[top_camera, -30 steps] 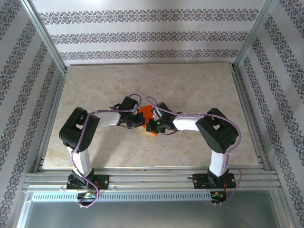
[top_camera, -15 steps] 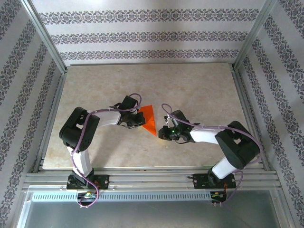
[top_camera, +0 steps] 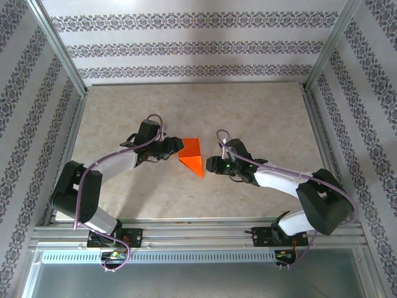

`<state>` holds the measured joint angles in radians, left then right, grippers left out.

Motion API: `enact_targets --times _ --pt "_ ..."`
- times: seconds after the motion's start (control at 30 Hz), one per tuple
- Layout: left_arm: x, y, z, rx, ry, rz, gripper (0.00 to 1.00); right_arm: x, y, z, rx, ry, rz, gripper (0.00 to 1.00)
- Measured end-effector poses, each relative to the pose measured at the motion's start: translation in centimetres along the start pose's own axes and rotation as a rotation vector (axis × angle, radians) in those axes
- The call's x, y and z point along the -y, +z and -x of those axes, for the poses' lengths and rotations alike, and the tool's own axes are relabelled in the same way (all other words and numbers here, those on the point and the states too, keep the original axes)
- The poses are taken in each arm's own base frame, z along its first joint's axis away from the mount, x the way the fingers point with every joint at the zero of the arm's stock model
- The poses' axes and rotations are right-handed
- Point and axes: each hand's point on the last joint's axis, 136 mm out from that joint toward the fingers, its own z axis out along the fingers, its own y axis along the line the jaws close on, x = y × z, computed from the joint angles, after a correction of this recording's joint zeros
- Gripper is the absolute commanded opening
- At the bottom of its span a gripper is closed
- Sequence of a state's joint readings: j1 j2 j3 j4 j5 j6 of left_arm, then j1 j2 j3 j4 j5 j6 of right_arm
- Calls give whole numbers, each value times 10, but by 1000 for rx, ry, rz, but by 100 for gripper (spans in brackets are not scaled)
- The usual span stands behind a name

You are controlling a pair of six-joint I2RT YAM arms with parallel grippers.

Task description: Fold a paper plane with a square sheet of paper (pick it up from the middle)

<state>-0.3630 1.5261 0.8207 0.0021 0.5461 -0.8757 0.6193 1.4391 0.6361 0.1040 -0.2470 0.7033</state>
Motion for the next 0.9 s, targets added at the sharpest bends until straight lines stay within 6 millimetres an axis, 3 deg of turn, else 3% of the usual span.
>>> enact_targets --times 0.23,0.37,0.57,0.9 --pt "-45 12 -30 -76 -79 39 52 -15 21 9 -24 -28 -28 45" --pt "-48 26 -33 -107 -92 6 52 -16 28 13 -26 -31 -44 45" --pt "-46 37 -34 -131 -105 -40 40 -14 28 14 -25 -29 -58 45" --pt "-40 49 -29 -164 -106 -70 40 -15 28 15 -19 -30 -53 45"
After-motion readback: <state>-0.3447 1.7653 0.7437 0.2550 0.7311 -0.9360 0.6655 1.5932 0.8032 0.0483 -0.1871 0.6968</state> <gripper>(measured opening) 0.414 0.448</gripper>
